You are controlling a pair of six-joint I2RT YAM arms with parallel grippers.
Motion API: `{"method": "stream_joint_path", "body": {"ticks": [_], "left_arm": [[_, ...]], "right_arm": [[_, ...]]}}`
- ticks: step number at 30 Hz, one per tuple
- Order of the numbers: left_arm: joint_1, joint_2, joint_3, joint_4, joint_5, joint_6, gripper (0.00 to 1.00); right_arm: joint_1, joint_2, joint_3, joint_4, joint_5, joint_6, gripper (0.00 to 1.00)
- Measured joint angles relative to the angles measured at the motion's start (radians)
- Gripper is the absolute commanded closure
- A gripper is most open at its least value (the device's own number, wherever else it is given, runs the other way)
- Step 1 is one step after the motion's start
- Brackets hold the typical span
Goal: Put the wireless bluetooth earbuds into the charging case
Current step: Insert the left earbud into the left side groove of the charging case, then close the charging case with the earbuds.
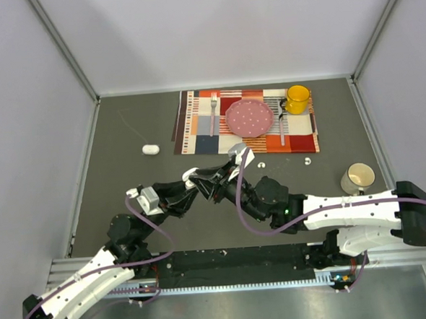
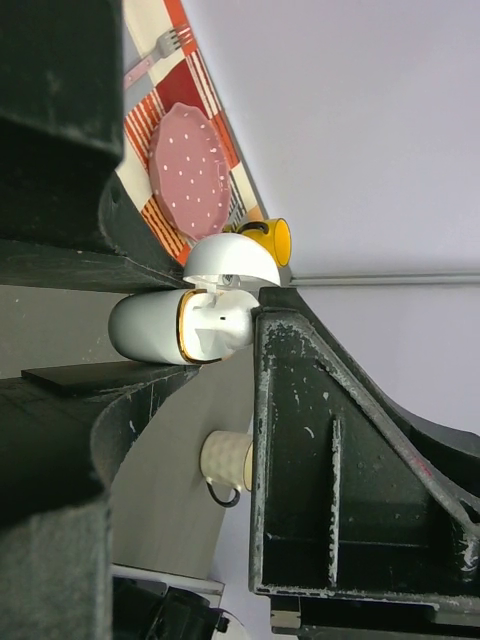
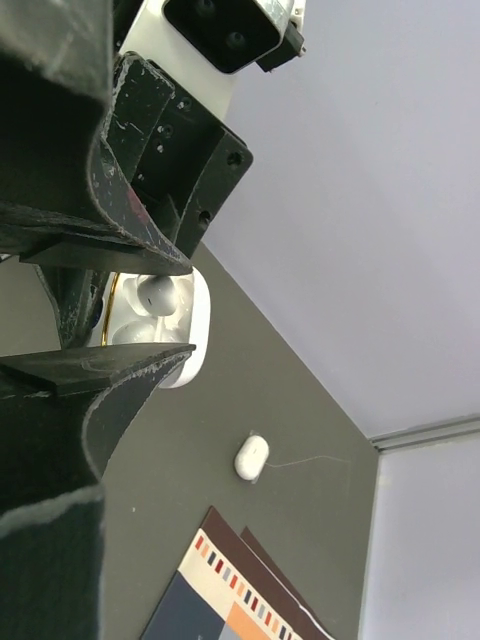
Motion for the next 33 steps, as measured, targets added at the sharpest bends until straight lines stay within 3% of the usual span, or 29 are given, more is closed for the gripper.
{"method": "stream_joint_path", "body": {"ticks": [4, 20, 25, 30, 33], "left_arm": [[0.0, -0.004, 0.0, 0.003, 0.004, 0.0, 1.0], [0.0, -0.004, 0.0, 0.022, 0.026, -0.001, 1.0], [0.0, -0.004, 0.0, 0.021, 0.038, -0.002, 1.0], [0.0, -0.005, 0.0, 0.02, 0.052, -0.005, 1.0], [0.0, -0.005, 0.0, 0.021, 0.054, -0.006, 1.0]], "right_arm": [[0.0, -0.002, -0.001, 0.005, 0.0, 0.001, 0.61], [0.0, -0.068, -0.024, 0.059, 0.012, -0.019, 0.56], [0.0, -0.117, -0.051, 0.061, 0.085, -0.011, 0.34], [0.0, -0.181, -0.054, -0.04, 0.229, 0.073, 0.24], [0.0, -0.216, -0.054, -0.098, 0.28, 0.102, 0.09]]}}
